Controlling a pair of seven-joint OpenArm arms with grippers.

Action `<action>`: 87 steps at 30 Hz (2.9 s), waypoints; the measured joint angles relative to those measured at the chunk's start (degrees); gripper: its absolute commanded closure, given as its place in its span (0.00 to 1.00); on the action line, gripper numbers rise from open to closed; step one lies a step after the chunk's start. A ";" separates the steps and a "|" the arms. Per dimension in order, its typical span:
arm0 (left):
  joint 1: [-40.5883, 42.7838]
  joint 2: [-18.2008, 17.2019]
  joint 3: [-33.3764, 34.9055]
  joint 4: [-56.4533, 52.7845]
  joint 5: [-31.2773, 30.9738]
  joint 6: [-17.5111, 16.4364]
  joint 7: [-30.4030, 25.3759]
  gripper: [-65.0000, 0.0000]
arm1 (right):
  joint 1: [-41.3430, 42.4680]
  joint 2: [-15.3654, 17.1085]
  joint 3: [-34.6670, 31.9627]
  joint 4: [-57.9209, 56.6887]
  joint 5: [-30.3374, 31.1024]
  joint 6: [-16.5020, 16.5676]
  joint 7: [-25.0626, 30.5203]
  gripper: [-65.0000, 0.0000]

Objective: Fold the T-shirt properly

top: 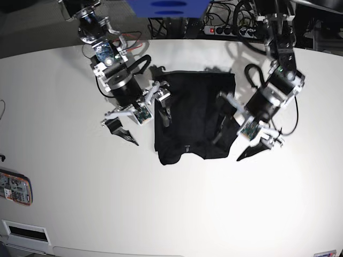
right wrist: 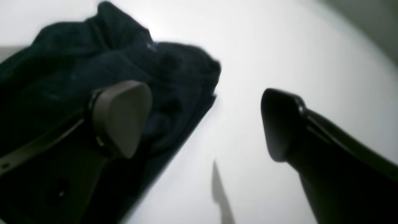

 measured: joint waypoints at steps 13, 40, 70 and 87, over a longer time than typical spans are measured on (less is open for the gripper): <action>16.65 2.36 -9.16 -4.52 -3.85 0.61 -43.45 0.35 | -6.58 4.39 7.65 -8.72 -0.44 -1.01 36.70 0.14; 26.60 3.74 -9.81 -25.20 -4.33 0.70 -74.53 0.35 | -28.17 -0.52 37.59 -26.91 -0.68 -0.90 82.71 0.14; 22.40 -6.93 5.01 -73.31 21.88 1.11 -75.41 0.35 | -30.49 -4.50 38.51 -64.83 -0.59 -0.74 82.27 0.14; -2.73 -9.11 28.59 -113.61 27.17 1.07 -68.02 0.35 | -6.93 -3.89 38.45 -97.39 -0.33 -1.07 83.36 0.14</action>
